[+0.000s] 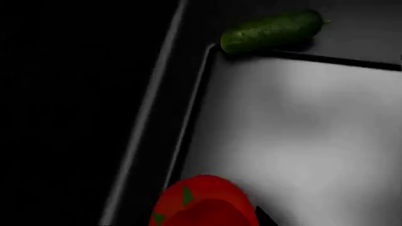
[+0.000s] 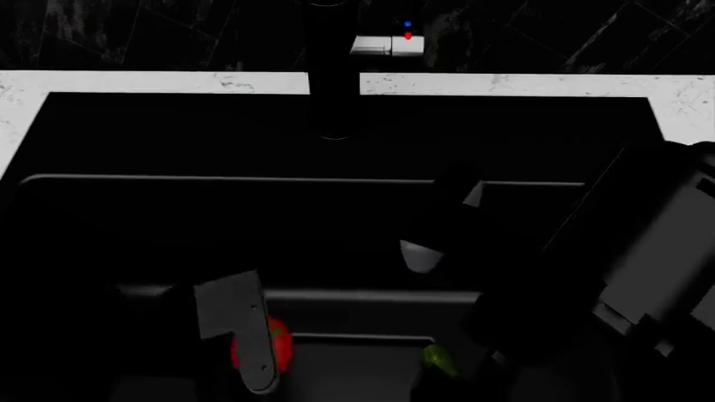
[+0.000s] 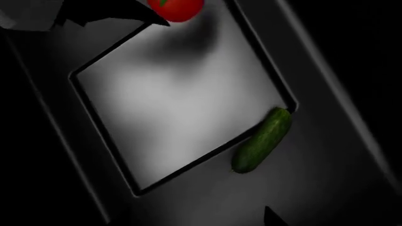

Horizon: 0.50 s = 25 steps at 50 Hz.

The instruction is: Pick the vegetables from the sink and place them on the cutting board.

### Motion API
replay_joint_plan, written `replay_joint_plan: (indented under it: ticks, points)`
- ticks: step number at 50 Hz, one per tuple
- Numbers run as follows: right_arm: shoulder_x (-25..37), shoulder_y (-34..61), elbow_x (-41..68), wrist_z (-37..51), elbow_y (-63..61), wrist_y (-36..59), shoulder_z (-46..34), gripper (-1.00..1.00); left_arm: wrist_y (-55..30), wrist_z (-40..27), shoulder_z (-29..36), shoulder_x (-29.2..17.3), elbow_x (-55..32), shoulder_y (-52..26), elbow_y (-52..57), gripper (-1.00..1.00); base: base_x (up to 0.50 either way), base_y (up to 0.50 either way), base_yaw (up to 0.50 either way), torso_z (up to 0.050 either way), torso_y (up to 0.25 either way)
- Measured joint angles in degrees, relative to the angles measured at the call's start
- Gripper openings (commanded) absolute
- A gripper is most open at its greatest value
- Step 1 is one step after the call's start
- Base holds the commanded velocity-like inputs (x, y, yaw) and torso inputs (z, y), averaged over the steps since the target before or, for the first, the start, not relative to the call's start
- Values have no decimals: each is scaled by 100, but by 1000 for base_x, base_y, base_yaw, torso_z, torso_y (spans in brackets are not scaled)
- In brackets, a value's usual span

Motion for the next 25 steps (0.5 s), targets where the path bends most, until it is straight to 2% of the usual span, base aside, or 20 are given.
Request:
replay_joint_plan:
  ticks: [11,25]
  points:
    - [-538,-19,167,524,699,349,397,100,58,-869,-955,-486,-230,544,1502,-100,35,0,1,0,0]
    - [-1243,-200,403,1212,2059,874,884,100,96,-1501,-1734,-837,-471,1147,2338,-100,36,0,3,0,0]
